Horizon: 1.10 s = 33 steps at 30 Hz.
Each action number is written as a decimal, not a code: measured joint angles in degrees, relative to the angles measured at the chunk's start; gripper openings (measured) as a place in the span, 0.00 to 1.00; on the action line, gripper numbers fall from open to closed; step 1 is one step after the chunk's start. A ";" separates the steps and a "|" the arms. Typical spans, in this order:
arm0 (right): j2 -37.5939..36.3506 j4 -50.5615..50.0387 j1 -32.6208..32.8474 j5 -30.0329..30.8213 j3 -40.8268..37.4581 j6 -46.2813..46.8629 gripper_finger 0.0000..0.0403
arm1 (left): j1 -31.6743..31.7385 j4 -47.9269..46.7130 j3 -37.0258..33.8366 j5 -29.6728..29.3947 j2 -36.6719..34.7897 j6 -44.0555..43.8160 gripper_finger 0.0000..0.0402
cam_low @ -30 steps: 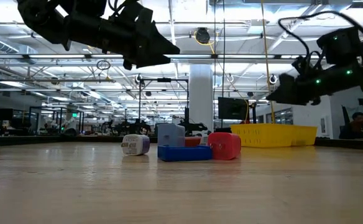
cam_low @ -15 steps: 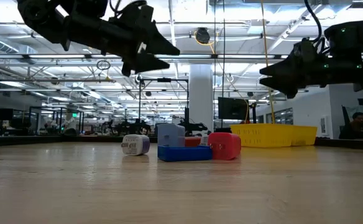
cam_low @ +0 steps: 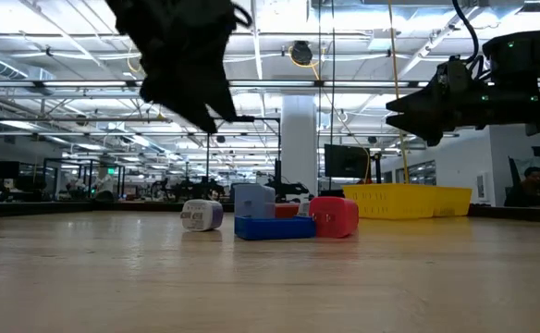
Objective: Pick & Place Office items
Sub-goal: Put the violet charger adapter into the left yellow bin
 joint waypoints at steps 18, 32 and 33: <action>0.01 0.22 0.00 0.06 0.00 1.15 0.53 | 1.55 -2.74 0.90 8.56 14.58 -23.12 0.52; 0.01 0.30 0.00 0.26 0.00 1.12 0.52 | 3.97 -2.76 0.90 8.06 14.43 -12.68 0.35; 0.01 0.54 0.00 0.28 0.00 1.12 0.52 | 4.00 -2.78 0.90 7.40 14.25 -11.63 0.35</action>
